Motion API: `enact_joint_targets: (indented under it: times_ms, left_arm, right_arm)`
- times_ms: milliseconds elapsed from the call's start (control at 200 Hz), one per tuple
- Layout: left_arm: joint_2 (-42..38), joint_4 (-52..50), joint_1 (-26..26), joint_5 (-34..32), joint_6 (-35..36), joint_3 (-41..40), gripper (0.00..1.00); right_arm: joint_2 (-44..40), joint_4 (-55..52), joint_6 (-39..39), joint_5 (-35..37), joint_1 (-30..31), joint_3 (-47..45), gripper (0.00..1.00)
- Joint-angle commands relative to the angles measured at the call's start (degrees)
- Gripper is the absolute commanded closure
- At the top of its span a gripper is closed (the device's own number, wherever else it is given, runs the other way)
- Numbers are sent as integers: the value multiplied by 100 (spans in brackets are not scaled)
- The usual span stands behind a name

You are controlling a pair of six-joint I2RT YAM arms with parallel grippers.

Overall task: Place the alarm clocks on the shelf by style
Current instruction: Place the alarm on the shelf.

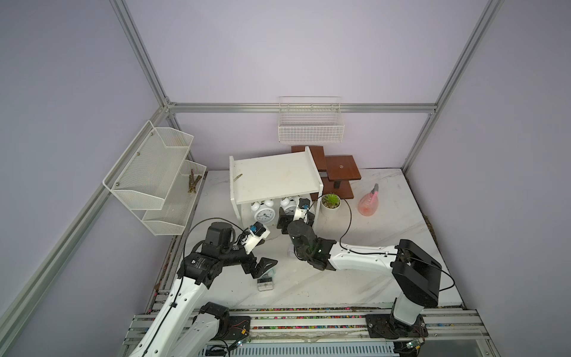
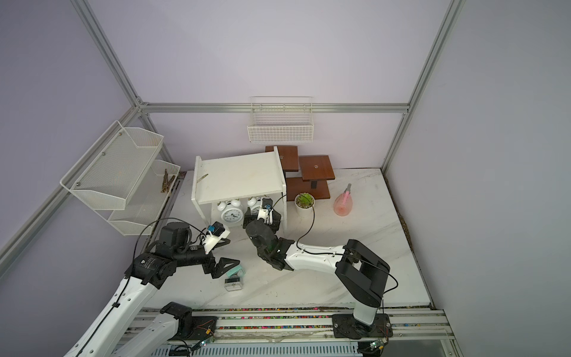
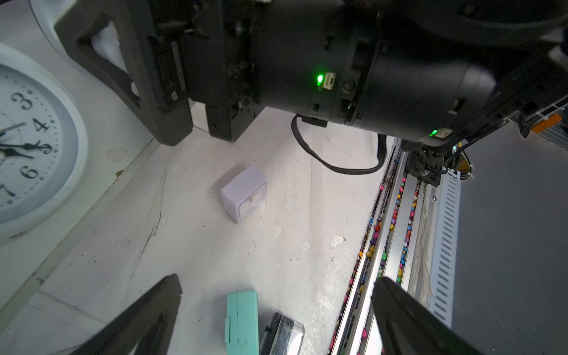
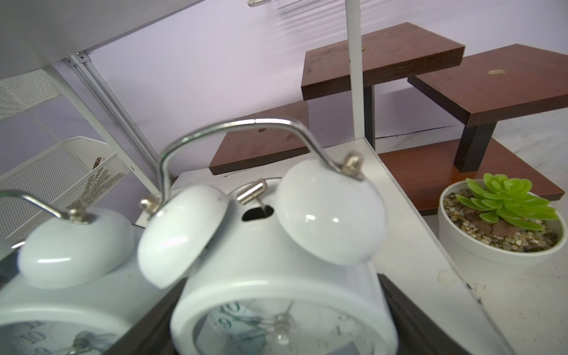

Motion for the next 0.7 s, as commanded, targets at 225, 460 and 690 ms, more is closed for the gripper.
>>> enact_joint_targets:
  times_ms: [225,460,690]
  left_arm:
    - [-71,-37,4,74,115,152,0]
    - [-67,-35,2,74,126,152,0]
    - [-56,-36,0,72,133,152,0]
  right_arm:
    - [240,339,-266,207,-116,264,28]
    - [316,264,-353,270,-121,361,24]
    - [207,69,-266,211,-117,358,11]
